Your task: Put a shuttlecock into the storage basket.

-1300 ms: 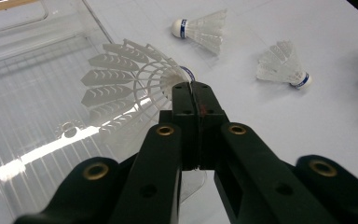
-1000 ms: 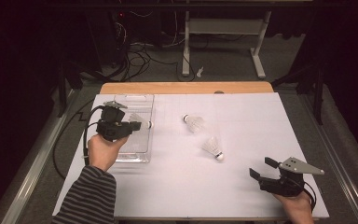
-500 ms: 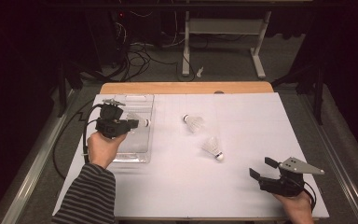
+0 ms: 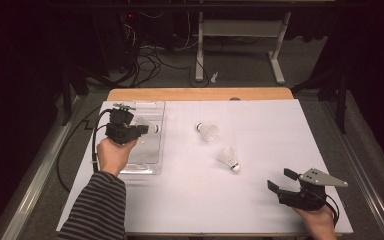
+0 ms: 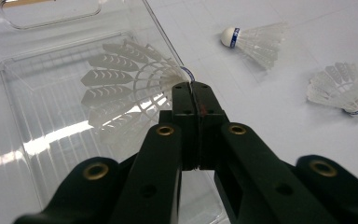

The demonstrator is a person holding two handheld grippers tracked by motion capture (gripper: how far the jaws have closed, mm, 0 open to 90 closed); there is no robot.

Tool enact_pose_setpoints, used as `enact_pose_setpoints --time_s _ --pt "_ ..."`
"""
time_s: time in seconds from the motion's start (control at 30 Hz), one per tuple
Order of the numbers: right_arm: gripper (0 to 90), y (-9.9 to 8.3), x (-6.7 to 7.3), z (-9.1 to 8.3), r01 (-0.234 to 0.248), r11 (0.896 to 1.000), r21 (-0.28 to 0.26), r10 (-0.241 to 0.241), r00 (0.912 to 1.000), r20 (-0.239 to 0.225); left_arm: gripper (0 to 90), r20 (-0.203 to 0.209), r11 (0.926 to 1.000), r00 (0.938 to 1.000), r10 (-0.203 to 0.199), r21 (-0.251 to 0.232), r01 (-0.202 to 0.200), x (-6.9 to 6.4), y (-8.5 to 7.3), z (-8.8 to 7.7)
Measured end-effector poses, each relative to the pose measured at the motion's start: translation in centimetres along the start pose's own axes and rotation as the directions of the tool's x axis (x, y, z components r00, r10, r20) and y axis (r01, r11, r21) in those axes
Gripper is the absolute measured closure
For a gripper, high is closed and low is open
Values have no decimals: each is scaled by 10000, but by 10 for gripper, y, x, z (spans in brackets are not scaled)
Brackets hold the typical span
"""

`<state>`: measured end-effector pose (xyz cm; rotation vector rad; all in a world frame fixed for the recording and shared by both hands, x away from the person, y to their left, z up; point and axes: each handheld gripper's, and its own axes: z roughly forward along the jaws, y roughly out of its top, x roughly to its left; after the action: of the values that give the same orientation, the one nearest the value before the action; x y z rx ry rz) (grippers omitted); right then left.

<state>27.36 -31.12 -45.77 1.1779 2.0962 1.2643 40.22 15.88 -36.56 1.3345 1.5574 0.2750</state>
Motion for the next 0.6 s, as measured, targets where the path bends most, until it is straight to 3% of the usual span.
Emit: enact_pose_setpoints --time_s 0.6 --pt "235 0 -1 0 -45 10000 -28 45 10000 -22 893 -547 9996 9983 -218 -189 208 6 12 20"
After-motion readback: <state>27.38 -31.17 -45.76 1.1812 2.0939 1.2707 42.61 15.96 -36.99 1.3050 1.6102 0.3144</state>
